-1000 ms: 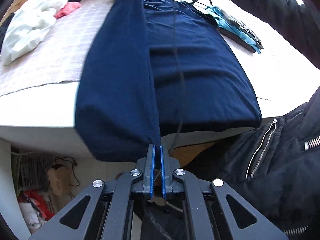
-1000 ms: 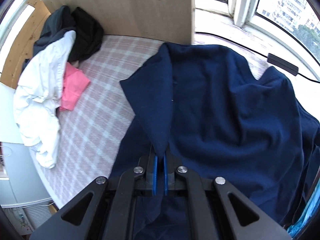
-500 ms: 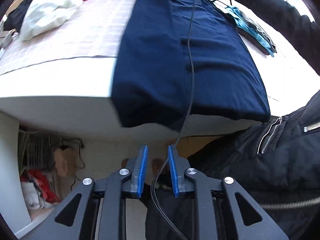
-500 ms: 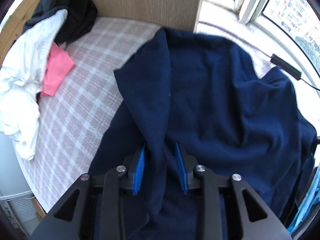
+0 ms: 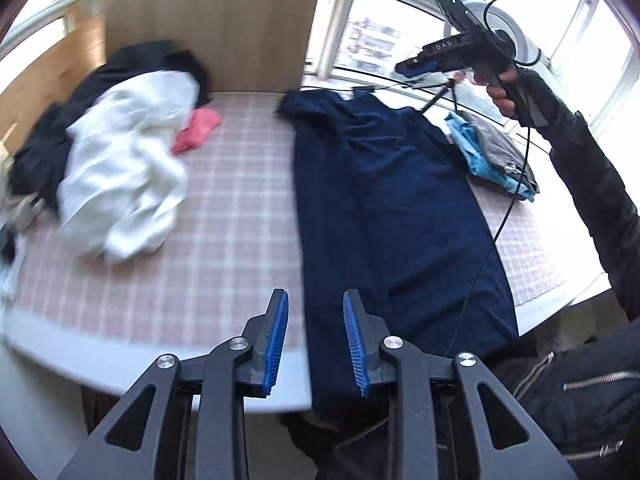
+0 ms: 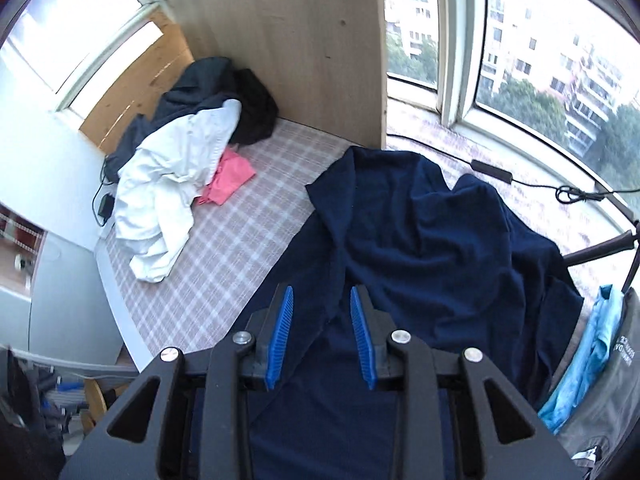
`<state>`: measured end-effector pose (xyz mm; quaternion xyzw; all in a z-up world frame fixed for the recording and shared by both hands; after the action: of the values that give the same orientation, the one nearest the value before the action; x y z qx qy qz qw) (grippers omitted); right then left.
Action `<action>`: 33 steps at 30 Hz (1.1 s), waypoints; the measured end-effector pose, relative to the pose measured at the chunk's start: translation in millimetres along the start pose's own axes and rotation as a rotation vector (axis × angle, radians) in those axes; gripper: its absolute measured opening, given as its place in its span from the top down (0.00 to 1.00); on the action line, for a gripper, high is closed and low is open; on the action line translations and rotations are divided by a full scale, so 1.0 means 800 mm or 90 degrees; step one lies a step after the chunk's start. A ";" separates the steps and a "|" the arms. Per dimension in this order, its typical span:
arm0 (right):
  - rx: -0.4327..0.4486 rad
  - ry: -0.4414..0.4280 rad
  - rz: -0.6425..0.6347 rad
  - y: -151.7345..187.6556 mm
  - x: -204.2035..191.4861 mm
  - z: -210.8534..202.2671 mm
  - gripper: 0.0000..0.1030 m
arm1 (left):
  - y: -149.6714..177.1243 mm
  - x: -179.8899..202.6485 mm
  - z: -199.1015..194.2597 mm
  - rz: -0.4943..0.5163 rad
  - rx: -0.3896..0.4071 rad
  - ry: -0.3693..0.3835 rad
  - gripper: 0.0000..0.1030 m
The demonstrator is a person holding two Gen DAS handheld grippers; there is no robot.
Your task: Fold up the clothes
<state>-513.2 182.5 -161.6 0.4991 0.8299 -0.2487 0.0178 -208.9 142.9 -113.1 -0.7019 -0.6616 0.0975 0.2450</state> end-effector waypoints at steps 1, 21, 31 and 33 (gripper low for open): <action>0.006 0.011 -0.013 0.001 -0.005 -0.002 0.71 | -0.012 0.007 0.028 0.012 -0.008 0.009 0.73; -0.138 0.232 -0.123 -0.100 -0.035 0.283 0.70 | -0.009 0.101 0.248 0.287 -0.151 0.126 0.57; -0.116 0.146 0.012 -0.121 0.014 0.270 0.96 | -0.002 0.110 0.237 0.315 -0.148 0.169 0.50; -0.097 0.135 0.036 -0.126 0.029 0.251 0.96 | 0.000 0.112 0.235 0.320 -0.147 0.178 0.50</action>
<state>-653.2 76.7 -303.9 0.5431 0.8291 -0.1303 -0.0249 -286.0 270.9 -257.7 -0.8735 -0.4339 -0.0184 0.2203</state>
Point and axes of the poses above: each gripper's, at about its wrist camera, not at the fingertips, and z roughly the way its jaws point, x to its right, y to its underside, the point moved 7 cm from there along z, roughly the way its jaws point, and after that the axes turned 2 degrees about -y, right-handed, at the moved point
